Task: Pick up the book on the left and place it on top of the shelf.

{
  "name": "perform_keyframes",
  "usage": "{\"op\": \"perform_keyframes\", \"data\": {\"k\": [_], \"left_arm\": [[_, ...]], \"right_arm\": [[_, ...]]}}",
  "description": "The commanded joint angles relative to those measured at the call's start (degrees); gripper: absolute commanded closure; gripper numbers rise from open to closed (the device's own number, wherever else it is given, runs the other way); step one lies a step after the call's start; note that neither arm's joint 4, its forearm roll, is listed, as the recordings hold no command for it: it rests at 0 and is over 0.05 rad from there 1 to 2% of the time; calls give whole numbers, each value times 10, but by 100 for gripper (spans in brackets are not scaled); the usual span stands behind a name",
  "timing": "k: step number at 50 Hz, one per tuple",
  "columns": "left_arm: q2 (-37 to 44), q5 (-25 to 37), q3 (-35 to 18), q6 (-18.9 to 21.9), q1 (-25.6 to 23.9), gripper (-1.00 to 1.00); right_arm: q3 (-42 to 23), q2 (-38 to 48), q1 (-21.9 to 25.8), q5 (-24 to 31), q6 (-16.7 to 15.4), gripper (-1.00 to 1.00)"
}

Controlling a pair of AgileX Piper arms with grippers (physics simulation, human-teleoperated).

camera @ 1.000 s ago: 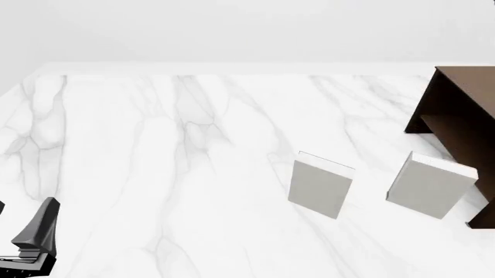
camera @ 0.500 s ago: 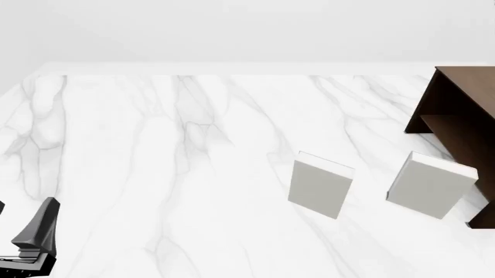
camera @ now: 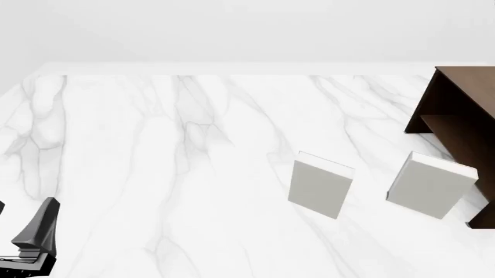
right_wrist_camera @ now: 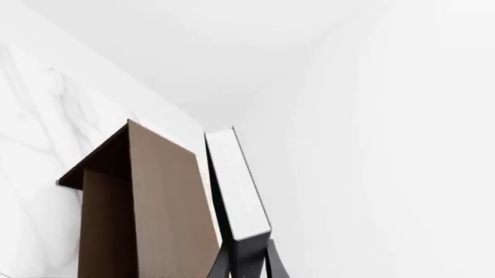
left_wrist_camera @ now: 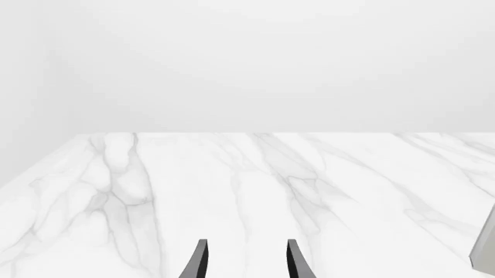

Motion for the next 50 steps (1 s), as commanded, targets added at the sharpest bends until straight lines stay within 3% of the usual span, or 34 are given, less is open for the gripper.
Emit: {"op": "perform_keyframes", "data": {"k": [1, 25, 50], "left_arm": [[0, 0, 0, 0, 0, -100], [0, 0, 0, 0, 0, -100], [0, 0, 0, 0, 0, -100]], "right_arm": [[-4, 17, -15, -25, -3, 100], [-5, 98, -23, -104, -16, 100], [-26, 166, -35, -141, -33, 100]]}}
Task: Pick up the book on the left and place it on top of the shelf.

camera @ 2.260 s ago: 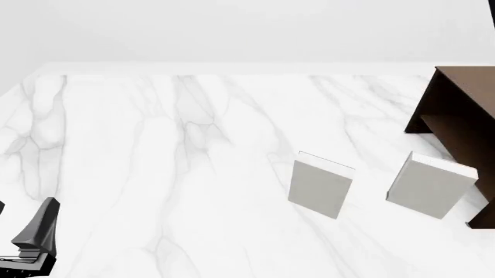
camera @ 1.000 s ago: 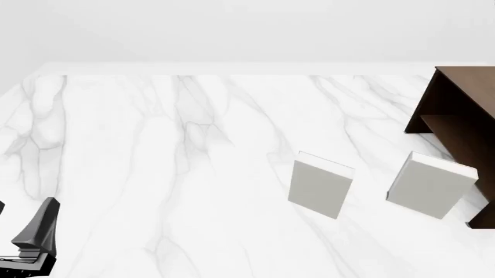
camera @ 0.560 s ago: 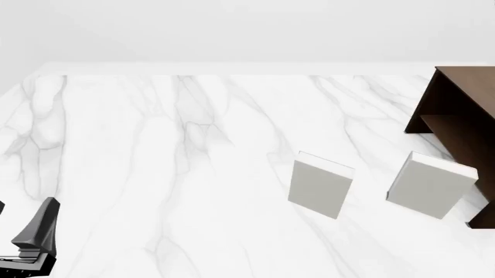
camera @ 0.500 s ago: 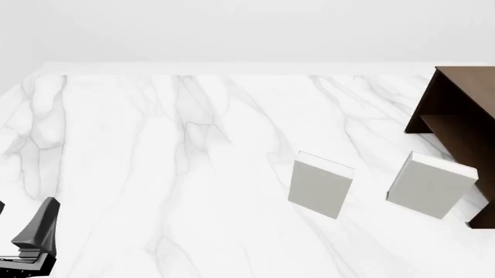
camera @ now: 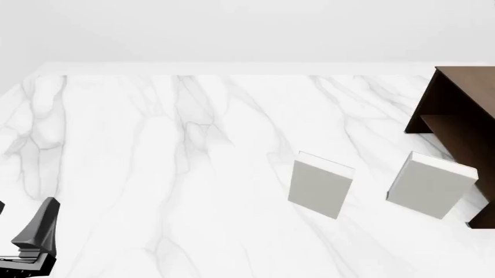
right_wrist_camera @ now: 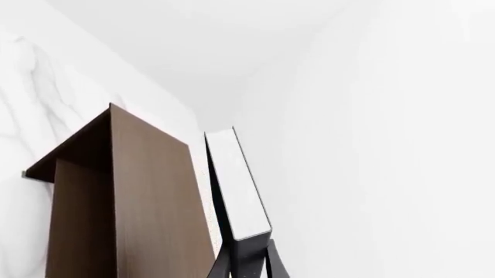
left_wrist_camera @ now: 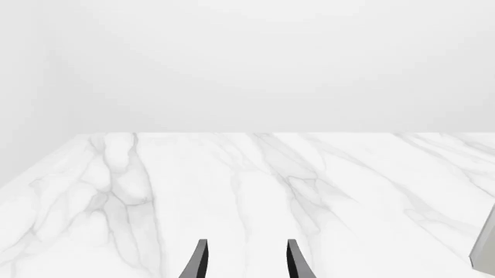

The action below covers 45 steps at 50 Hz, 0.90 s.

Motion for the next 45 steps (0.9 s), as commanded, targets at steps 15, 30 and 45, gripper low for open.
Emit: {"op": "perform_keyframes", "data": {"k": [15, 30, 45], "left_arm": [[0, 0, 0, 0, 0, -100], [0, 0, 0, 0, 0, -100], [0, 0, 0, 0, 0, -100]], "right_arm": [[-29, 70, -17, -47, -16, 100], [-49, 106, -15, -59, -23, 100], [-49, 141, -11, -77, -27, 100]]}}
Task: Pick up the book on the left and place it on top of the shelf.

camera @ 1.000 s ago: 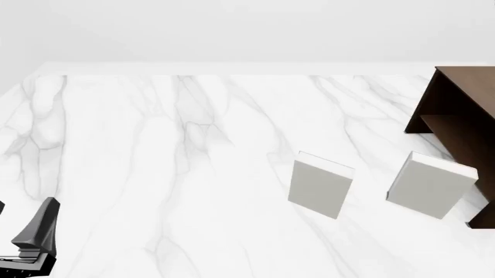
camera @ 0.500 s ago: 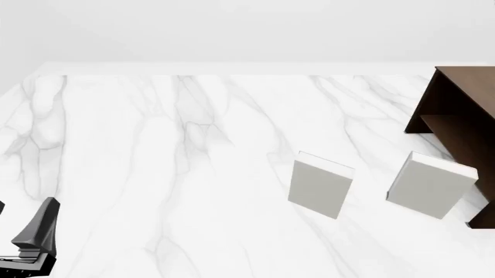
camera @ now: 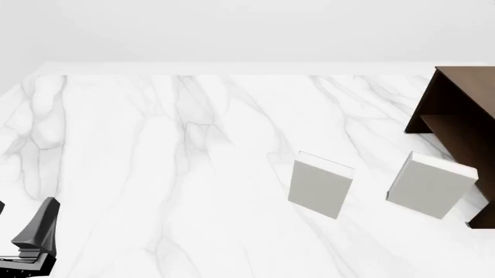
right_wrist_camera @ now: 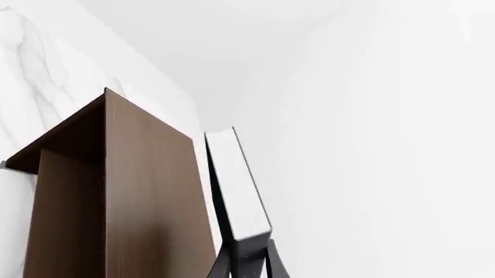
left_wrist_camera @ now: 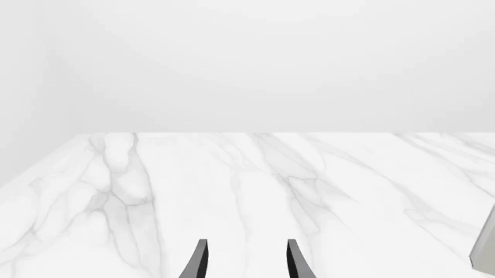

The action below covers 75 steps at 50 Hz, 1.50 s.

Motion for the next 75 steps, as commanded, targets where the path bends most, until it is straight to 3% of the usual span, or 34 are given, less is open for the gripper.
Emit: {"op": "perform_keyframes", "data": {"k": [1, 46, 52, 53, 75], "left_arm": [[0, 0, 0, 0, 0, -100], [0, 0, 0, 0, 0, -100], [0, 0, 0, 0, 0, -100], [0, 0, 0, 0, 0, -100], [0, 0, 0, 0, 0, -100]], "right_arm": [[-8, 26, 2, -21, 2, 100], [7, 99, -19, -80, -13, 100], [2, 115, 7, -42, -1, 100], [4, 114, 12, -40, 5, -100], [72, 16, 52, -30, 67, -100]]}}
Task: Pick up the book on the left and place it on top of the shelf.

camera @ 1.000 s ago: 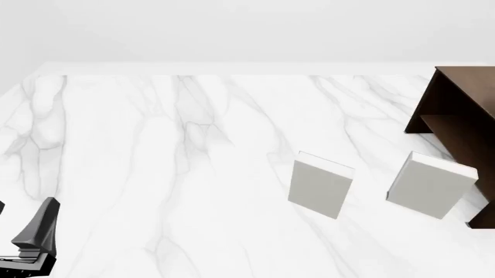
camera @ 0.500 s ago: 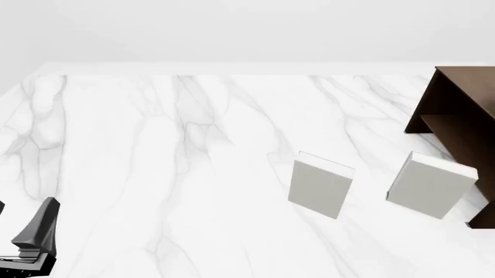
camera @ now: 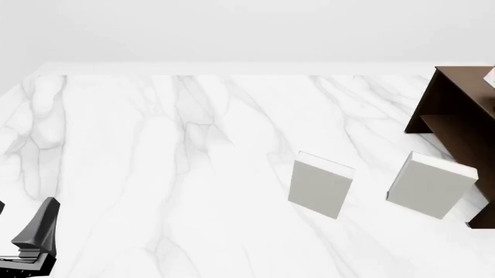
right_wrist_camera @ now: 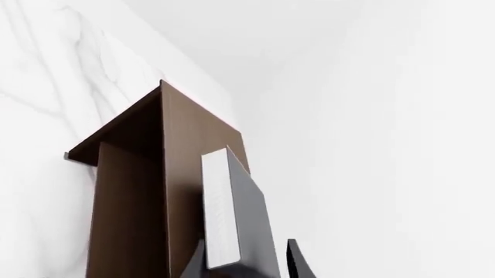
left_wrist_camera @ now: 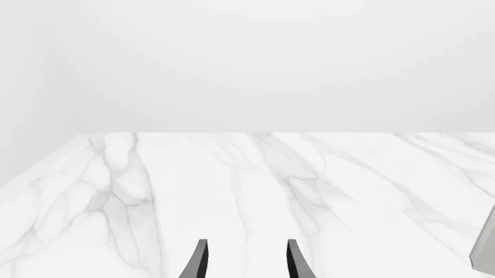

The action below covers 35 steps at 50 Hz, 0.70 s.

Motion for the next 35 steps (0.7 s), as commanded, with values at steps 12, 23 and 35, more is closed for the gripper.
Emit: {"op": "perform_keyframes", "data": {"k": [12, 23, 35], "left_arm": [[0, 0, 0, 0, 0, -100], [0, 0, 0, 0, 0, -100], [0, 0, 0, 0, 0, -100]], "right_arm": [[90, -122, 41, 13, 61, -100], [104, -146, 57, 14, 81, -100], [105, -159, 86, 5, 114, -100]]}}
